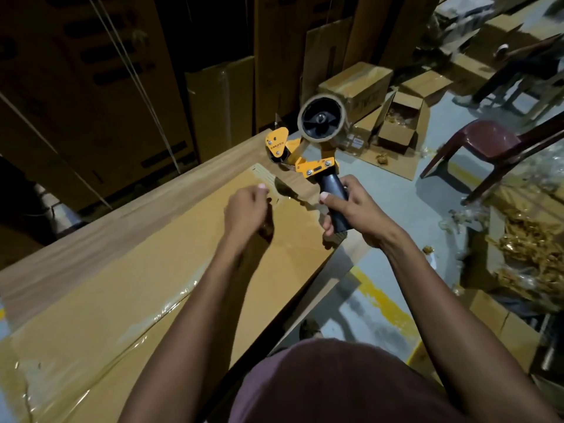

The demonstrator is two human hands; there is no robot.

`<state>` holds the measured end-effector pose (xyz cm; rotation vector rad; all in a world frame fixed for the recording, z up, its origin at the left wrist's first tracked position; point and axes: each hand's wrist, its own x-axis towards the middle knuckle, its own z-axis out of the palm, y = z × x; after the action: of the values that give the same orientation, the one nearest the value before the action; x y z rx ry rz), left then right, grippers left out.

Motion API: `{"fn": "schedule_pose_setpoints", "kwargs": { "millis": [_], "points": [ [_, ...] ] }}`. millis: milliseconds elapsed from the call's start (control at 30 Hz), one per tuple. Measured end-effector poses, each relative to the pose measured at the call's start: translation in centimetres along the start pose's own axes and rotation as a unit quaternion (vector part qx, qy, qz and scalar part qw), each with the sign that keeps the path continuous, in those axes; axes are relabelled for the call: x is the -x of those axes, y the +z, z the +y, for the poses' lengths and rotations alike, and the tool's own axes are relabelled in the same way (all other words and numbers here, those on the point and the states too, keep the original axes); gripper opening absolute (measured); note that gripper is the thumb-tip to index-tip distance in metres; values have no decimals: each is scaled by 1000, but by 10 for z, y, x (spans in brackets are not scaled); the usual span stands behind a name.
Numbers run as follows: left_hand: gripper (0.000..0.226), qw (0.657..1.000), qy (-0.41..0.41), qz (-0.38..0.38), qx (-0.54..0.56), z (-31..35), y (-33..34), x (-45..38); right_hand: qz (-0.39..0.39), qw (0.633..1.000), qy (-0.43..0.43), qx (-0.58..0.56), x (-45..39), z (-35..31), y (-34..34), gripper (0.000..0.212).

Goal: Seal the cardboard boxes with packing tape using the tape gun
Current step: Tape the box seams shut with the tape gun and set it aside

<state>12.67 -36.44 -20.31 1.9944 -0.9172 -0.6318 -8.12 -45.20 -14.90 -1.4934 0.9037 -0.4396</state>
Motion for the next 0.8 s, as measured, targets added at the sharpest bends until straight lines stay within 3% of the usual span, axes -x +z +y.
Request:
{"fn": "schedule_pose_setpoints", "kwargs": {
  "millis": [67, 100, 200, 267, 467, 667, 800],
  "points": [
    [52, 964, -115, -12, 241, 12, -13, -15, -2, 1000, -7, -5, -7, -1, 2, 24],
    [60, 941, -151, -36, 301, 17, -21, -23, -2, 1000, -7, -10, -10, -2, 2, 24],
    [92, 904, -196, -144, 352, 27, -38, -48, -7, 1000, -12, -13, -20, -1, -3, 24],
    [96, 891, -207, -180, 361, 33, -42, -62, -11, 1000, -13, -8, -25, 0, -7, 25],
    [47, 865, -226, -191, 406, 43, -31, -79, -24, 999, -19, -11, -43, 10, -19, 26],
    [18, 801, -244, -204, 508, 31, -28, -90, -31, 999, -22, -11, -62, 18, -26, 25],
    [16, 791, -250, -217, 514, 21, -33, -96, -37, 999, -22, -16, -73, 22, -24, 24]
  ]
}}
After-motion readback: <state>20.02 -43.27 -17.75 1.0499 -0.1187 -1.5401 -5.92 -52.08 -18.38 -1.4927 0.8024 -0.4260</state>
